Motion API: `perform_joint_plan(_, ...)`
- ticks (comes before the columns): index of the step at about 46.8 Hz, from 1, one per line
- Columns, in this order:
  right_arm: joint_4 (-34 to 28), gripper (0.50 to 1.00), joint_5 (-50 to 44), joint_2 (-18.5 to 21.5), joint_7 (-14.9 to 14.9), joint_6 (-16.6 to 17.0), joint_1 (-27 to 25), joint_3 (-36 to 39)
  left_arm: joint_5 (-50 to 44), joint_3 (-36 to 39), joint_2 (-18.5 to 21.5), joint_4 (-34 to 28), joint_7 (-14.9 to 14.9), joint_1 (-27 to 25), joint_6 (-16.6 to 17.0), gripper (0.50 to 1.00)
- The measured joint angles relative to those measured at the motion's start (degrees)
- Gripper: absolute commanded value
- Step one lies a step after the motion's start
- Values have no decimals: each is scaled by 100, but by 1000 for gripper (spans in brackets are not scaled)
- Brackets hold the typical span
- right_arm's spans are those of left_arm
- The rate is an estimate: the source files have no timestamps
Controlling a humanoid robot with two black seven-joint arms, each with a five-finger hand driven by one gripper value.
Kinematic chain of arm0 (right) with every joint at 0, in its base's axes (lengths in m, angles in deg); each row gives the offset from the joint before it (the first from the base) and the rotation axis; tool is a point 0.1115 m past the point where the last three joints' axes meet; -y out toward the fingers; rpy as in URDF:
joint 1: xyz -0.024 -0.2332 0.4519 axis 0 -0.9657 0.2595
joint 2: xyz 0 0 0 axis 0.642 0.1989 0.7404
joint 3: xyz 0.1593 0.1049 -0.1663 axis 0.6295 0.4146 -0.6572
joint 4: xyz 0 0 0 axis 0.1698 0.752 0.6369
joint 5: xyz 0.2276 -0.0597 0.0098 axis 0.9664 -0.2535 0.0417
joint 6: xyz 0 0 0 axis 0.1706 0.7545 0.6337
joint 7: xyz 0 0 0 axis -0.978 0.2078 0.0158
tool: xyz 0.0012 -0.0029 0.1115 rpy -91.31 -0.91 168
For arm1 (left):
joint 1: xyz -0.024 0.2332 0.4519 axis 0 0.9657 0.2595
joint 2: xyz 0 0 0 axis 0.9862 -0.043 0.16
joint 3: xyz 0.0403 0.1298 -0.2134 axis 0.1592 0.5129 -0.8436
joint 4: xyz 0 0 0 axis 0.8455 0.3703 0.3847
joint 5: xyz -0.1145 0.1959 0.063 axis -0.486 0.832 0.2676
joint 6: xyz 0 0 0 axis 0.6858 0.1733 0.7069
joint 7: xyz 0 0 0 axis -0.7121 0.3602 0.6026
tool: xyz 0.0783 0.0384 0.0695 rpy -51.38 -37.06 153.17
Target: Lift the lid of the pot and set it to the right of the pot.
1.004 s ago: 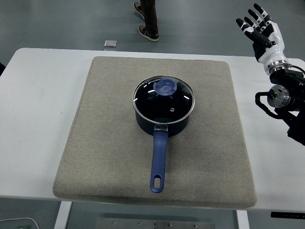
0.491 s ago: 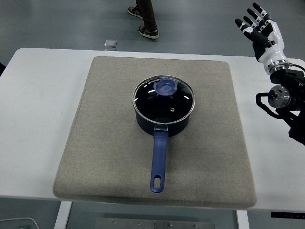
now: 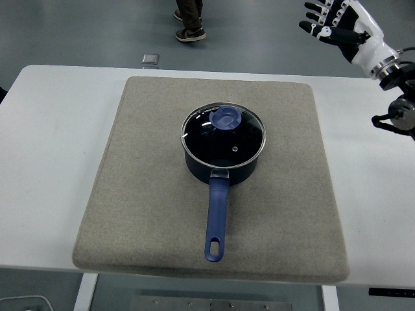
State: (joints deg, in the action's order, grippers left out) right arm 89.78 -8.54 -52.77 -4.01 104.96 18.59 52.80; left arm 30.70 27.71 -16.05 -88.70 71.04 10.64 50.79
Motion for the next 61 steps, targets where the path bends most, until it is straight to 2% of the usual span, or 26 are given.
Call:
perform_joint_plan(5,4,907,-213,-100,18,287,297,-23,0,0,0,0,0,0,0,1000)
perform_joint_plan(15,31,907,-921,-286,98,1095,913,-32,0,1,0,0,0,-1,0,1000)
perform_joint_plan(21,250,907,-1626,-329,102,1358,1224,-48,0,-1,0,0,0,-2,0,1000)
perform_joint_plan(38,1952,907,-3573,-676,100,1333,2026,-31,0,1,0,0,0,0,1,1000)
perform_joint_plan(50,2445,907,-4360,-531,99,1287,2238,12,1,-3,0,0,0,4,0,1000)
perform_joint_plan(61,2805,907,-5018,-420,99,974,2140,-61,0,-5,0,0,0,-3,-4,1000)
